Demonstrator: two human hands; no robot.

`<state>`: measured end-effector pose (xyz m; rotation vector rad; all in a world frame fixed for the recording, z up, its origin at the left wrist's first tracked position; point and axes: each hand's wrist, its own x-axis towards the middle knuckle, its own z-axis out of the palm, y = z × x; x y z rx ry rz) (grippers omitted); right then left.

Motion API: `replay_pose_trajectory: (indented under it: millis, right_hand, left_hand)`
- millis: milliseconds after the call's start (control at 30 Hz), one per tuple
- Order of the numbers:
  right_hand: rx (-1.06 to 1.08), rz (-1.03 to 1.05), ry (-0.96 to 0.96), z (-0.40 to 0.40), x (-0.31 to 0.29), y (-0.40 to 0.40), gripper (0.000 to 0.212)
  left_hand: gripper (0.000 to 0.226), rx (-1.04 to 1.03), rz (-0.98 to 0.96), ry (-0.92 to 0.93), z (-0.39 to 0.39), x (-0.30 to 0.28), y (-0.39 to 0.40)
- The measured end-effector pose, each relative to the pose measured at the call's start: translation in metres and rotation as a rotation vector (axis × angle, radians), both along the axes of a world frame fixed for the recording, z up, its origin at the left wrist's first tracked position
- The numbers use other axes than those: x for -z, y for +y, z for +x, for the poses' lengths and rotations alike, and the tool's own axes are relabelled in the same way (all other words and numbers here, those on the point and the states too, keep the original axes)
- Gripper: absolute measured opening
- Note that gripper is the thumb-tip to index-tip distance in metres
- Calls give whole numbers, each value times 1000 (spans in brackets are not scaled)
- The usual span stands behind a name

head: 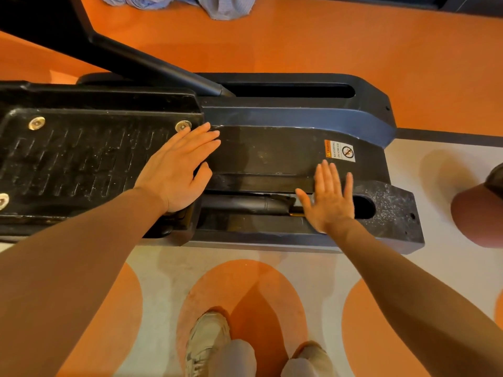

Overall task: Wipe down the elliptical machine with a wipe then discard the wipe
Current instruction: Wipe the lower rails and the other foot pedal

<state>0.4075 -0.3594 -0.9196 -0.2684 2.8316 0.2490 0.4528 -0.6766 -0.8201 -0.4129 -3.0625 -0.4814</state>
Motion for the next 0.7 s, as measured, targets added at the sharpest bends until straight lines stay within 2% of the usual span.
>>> replay_pose_trajectory:
  millis: [200, 400, 533, 700]
  right_hand:
    - [239, -50, 19, -2, -5, 18, 88]
    - [68, -70, -11, -2, -3, -31, 91]
    - [-52, -66, -15, -3, -5, -18, 85]
    - [101, 34, 14, -10, -4, 47, 84]
  left_hand:
    - [70, -16, -5, -9, -1, 0, 0]
    - [70, -20, 0, -15, -1, 0, 0]
    - [70, -18, -6, -29, -2, 1, -1]
    - [69, -9, -13, -18, -2, 1, -2]
